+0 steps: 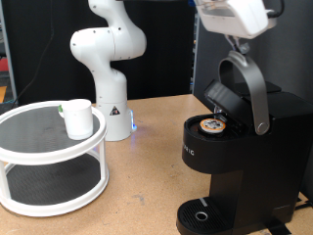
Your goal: Make a cup of coffee with the keurig machine
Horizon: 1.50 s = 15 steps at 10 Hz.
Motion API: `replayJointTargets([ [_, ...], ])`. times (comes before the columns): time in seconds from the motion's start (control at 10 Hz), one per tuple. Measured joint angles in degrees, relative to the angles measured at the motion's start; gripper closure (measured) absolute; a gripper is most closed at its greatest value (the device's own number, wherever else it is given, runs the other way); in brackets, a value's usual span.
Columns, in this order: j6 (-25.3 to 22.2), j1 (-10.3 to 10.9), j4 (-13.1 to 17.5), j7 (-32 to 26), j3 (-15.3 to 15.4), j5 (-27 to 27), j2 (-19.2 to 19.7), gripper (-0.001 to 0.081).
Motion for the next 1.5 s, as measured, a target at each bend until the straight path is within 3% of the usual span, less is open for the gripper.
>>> replayJointTargets([
  [0.7,-1.2,-3.8,-2.0,-8.7,-4.2,-4.3,2.8,0.0801],
  [1.1,1.5,-5.1,-3.9,-13.8,-5.5,-6.0,5.4,0.0801],
  [1.5,5.3,-5.3,-5.6,-13.8,-5.5,-7.7,7.8,0.0801],
])
